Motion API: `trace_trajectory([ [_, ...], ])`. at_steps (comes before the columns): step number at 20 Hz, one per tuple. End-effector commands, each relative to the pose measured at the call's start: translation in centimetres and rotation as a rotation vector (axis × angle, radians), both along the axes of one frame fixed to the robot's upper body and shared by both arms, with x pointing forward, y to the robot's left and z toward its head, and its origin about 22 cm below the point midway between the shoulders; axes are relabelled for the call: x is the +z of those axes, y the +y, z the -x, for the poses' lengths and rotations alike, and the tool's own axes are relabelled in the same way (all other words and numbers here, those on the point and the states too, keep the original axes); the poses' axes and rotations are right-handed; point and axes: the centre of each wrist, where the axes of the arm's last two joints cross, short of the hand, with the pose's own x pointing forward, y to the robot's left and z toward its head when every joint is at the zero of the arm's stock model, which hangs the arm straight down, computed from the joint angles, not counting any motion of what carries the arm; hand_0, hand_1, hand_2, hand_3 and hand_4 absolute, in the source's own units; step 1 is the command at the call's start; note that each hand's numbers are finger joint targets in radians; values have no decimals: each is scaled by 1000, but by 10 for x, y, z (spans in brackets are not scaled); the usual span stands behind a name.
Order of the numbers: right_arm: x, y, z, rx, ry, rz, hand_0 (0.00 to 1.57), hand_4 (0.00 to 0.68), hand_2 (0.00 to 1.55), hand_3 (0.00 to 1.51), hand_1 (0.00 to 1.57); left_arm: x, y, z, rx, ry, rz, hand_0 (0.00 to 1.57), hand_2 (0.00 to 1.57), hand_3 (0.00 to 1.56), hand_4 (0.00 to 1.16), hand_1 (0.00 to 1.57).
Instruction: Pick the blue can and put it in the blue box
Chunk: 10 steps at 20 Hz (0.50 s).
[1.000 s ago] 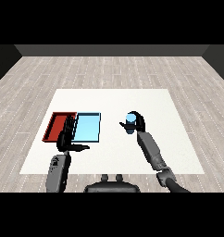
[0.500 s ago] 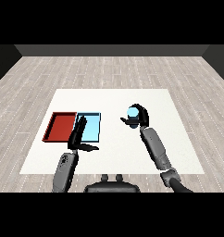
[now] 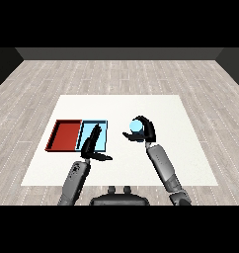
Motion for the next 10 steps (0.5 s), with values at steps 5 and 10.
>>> trace_trajectory([
  [5, -1, -7, 22, 31, -28, 19, 1458, 612, 1456, 1397, 1458, -16, -21, -2, -62, 76, 32, 0, 0, 0, 0, 0],
  [10, 17, 23, 7, 60, -33, 16, 1484, 619, 1468, 1402, 1484, -19, -32, -10, -40, 85, -18, 0, 0, 0, 0, 0],
])
